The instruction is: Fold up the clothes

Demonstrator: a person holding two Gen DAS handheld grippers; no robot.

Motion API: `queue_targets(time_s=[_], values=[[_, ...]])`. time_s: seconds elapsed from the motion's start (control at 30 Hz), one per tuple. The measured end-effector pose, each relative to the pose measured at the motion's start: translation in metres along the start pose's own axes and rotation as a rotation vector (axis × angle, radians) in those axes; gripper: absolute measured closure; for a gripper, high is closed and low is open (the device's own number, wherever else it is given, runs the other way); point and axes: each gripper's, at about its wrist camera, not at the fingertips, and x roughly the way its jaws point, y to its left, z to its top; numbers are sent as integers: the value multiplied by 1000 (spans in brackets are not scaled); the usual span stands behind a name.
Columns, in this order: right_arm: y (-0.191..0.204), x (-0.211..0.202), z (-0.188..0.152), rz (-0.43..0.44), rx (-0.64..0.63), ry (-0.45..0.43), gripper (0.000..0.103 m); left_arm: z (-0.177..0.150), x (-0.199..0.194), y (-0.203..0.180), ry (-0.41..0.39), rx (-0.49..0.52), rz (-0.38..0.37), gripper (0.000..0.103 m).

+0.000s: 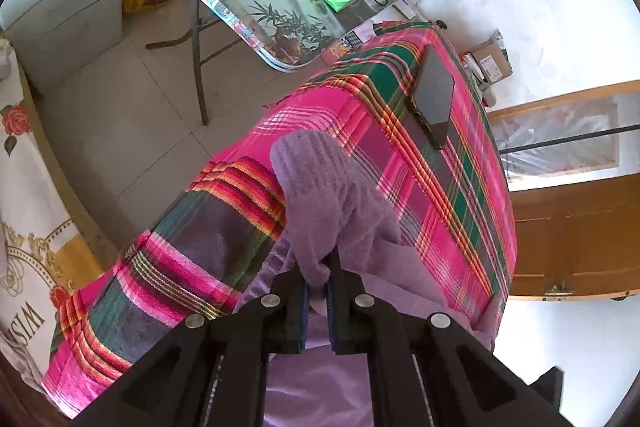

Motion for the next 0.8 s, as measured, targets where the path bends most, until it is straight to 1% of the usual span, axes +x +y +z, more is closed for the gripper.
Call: queue_targets(time_s=[0.03, 0.07, 0.17, 0.23, 0.4, 0.43, 0.47, 0.5, 0.57, 0.63, 0.8], values=[[-2, -5, 3, 2, 5, -19, 89, 0, 0, 0, 1, 1, 1, 96], [-5, -9, 5, 5, 14, -36, 87, 0, 1, 0, 2, 1, 3, 96], [-16, -21, 15, -21, 56, -102, 78, -1, 2, 1, 5, -3, 7, 96], [-27, -22, 23, -36, 84, -123, 76, -1, 2, 1, 6, -1, 11, 96], [-64, 4, 42, -26, 167, -76, 74, -2, 4, 2, 10, 1, 18, 96], [-71, 9, 46, 2, 184, -76, 69, -2, 5, 2, 13, 1, 20, 96], [-76, 13, 48, 40, 197, -77, 61, -3, 6, 4, 15, -3, 20, 96], [-82, 17, 51, 79, 211, -79, 58, -3, 6, 5, 17, -6, 20, 96], [-90, 27, 55, 143, 224, -67, 58, -2, 7, 6, 20, -7, 19, 96], [-91, 35, 58, 161, 212, -46, 58, -2, 8, 5, 23, -1, 23, 96], [-90, 60, 64, 195, 170, 49, 58, -1, 8, 4, 29, 6, 28, 95]])
